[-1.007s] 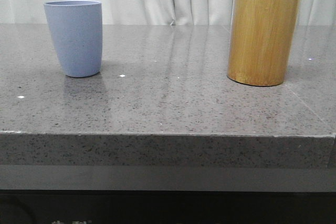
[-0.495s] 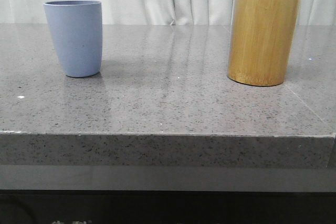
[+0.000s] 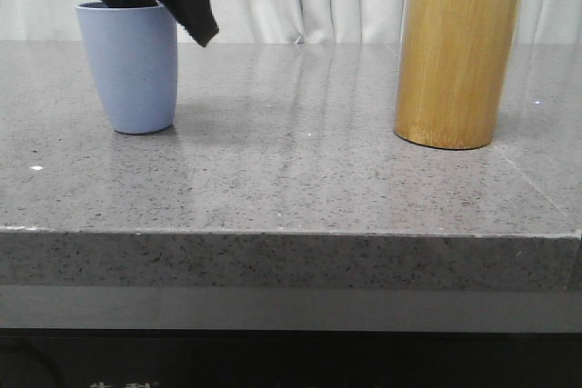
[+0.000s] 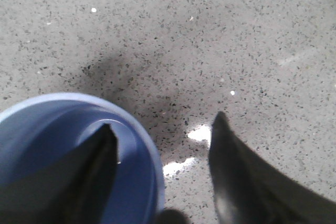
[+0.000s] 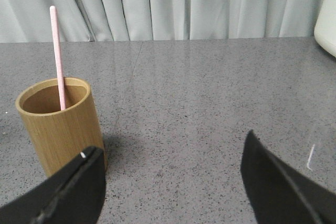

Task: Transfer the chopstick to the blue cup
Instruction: 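Grip the blue cup rim with the left gripper and slide it beside the bamboo holder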

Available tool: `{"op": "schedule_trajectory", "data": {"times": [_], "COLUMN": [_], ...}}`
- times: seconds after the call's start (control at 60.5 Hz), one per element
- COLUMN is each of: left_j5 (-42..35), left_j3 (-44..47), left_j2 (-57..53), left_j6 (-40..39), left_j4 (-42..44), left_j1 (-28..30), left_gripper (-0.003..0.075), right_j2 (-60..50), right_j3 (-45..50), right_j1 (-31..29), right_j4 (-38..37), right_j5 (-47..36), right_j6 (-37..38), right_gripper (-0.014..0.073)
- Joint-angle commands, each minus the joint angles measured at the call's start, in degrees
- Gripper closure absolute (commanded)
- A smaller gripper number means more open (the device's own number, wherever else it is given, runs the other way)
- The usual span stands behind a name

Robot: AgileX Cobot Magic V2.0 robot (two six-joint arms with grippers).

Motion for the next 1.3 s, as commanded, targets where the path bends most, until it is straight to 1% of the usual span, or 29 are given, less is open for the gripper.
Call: {"op": "schedule_trajectory", "data": {"times": [0.0, 0.05, 0.132, 0.198, 0.347, 0.479, 0.677, 0.776, 0.941, 1.073, 1.288], "left_j5": [-2.5, -2.5, -2.5, -2.5, -2.4, -0.1, 0.8, -0.3, -3.3, -4.0, -3.7], "left_j3": [-1.9, -1.9, -1.9, -1.9, -2.0, -4.4, -8.2, -9.4, -9.4, -9.4, -9.4], "left_j2": [-2.7, -2.7, -2.7, -2.7, -2.7, -2.7, -2.7, -2.6, -2.4, -1.1, 1.7], "left_j6": [-0.1, -0.1, -0.1, -0.1, -0.1, -0.1, 0.0, 0.0, 0.0, 0.0, 0.0], "left_j4": [0.1, 0.1, 0.1, 0.1, 0.2, -0.5, -0.8, -0.8, -0.8, -0.8, -0.8], "left_j1": [-0.5, -0.5, -0.5, -0.5, -0.5, -1.3, -6.0, -9.5, -13.5, -15.8, -17.1], "left_gripper": [0.0491, 0.0548, 0.0666, 0.0739, 0.0739, 0.0739, 0.0739, 0.0739, 0.0739, 0.0739, 0.0739], "right_j2": [0.9, 0.9, 0.9, 0.9, 0.9, 0.9, 0.9, 0.9, 0.9, 0.9, 0.9], "right_j3": [-1.9, -1.9, -1.9, -1.9, -1.9, -1.9, -1.9, -1.9, -1.9, -1.9, -1.9], "right_j1": [-0.3, -0.3, -0.3, -0.3, -0.3, -0.3, -0.3, -0.3, -0.3, -0.3, -0.2], "right_j4": [-0.4, -0.4, -0.4, -0.4, -0.4, -0.4, -0.4, -0.4, -0.4, -0.4, -0.4], "right_j5": [-4.3, -4.3, -4.3, -4.3, -4.3, -4.3, -4.3, -4.3, -4.3, -4.3, -4.3], "right_j6": [-0.3, -0.3, -0.3, -0.3, -0.3, -0.3, -0.3, -0.3, -0.3, -0.3, -0.3], "right_gripper": [0.0041, 0.0041, 0.0041, 0.0041, 0.0041, 0.0041, 0.0041, 0.0041, 0.0041, 0.0041, 0.0041]}}
